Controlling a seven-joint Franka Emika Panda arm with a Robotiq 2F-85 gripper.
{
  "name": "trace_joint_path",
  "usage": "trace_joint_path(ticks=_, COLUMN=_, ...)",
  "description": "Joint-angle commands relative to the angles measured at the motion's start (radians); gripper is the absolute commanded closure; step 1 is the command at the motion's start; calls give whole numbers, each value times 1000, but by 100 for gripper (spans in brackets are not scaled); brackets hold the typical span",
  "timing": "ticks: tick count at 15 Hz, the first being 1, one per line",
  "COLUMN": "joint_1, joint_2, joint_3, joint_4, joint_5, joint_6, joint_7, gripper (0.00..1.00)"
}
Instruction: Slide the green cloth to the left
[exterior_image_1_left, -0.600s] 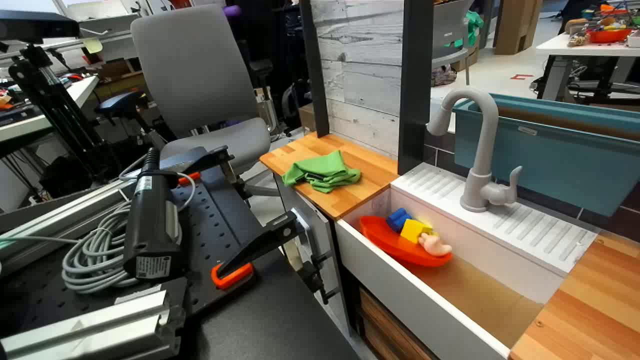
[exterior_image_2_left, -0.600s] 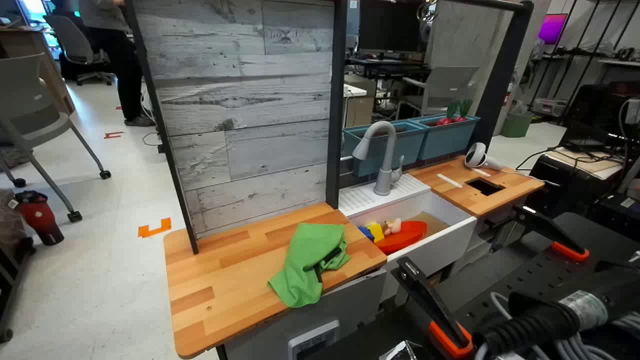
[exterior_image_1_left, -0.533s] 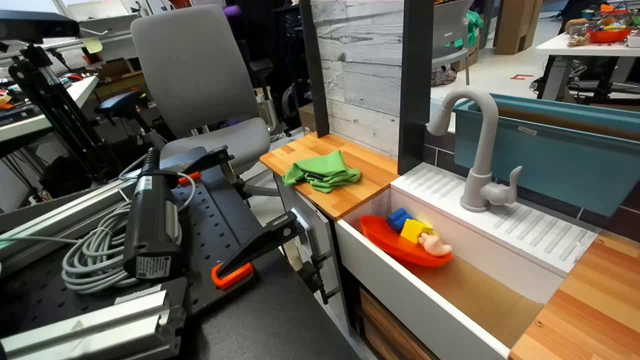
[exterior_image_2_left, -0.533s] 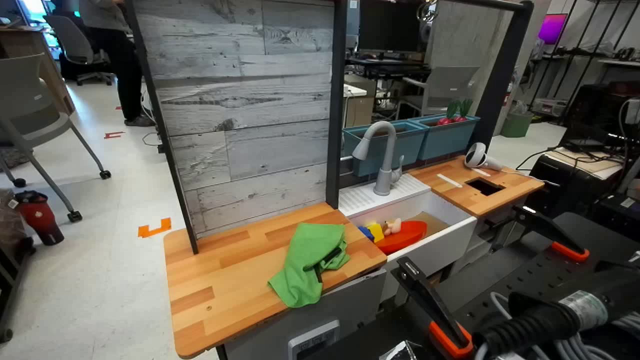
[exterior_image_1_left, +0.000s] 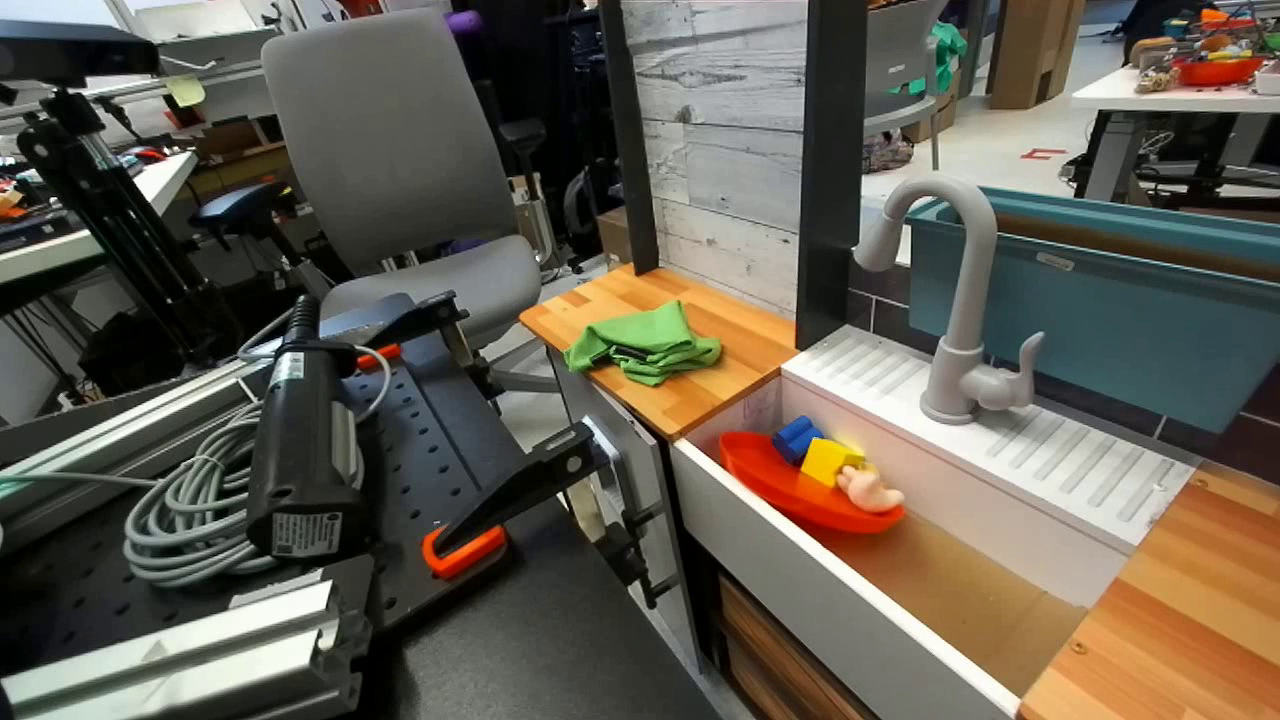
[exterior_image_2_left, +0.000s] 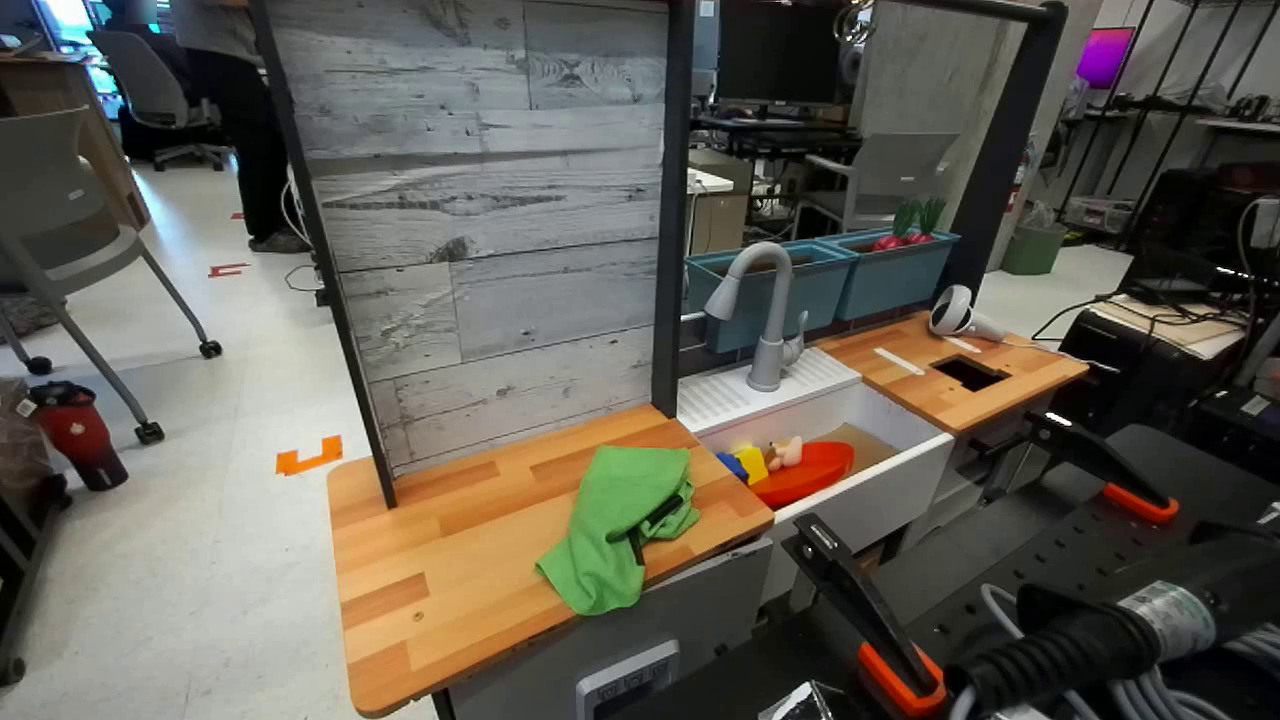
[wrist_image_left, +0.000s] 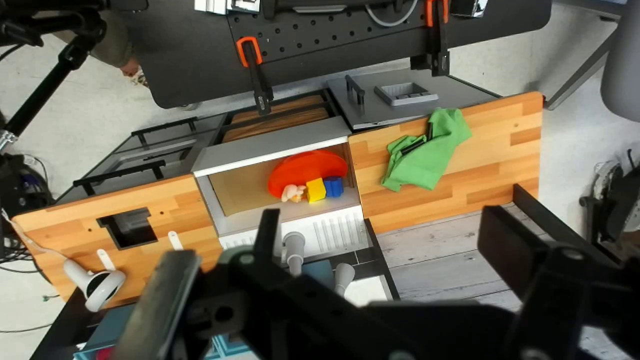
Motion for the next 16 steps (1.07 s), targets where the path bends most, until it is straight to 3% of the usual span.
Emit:
trace_joint_path(ticks=1, joint_1=5, joint_2=23, joint_3=7, joint_4=-45, joint_5=-3, joint_6=26, joint_7=5, gripper=0)
trace_joint_path(ticks=5, joint_1=39, joint_2=114, joint_3=32, joint_4=-138, joint_5=21, joint_6=122, joint_7=12, gripper=0)
trace_joint_path(ticks=8, joint_1=76, joint_2=237, joint_3=78, joint_4=-217, joint_5=28, joint_6=322, joint_7=35, gripper=0)
trace_joint_path(ticks=12, joint_1=95, joint_2=509, joint_3=148, joint_4=-227, joint_5=5, joint_6=629, joint_7=128, gripper=0)
trace_joint_path(ticks=14, joint_1=99, joint_2=640, joint_3=156, joint_4=-189, joint_5=9, joint_6=680, joint_7=154, gripper=0)
trace_joint_path(ticks=15, joint_1=101, joint_2=509, joint_3=141, joint_4=-234, joint_5=6, joint_6=619, joint_7=122, gripper=0)
trace_joint_path(ticks=16, joint_1=103, joint_2=568, joint_3=145, joint_4=-224, joint_5=6, joint_6=647, joint_7=132, gripper=0)
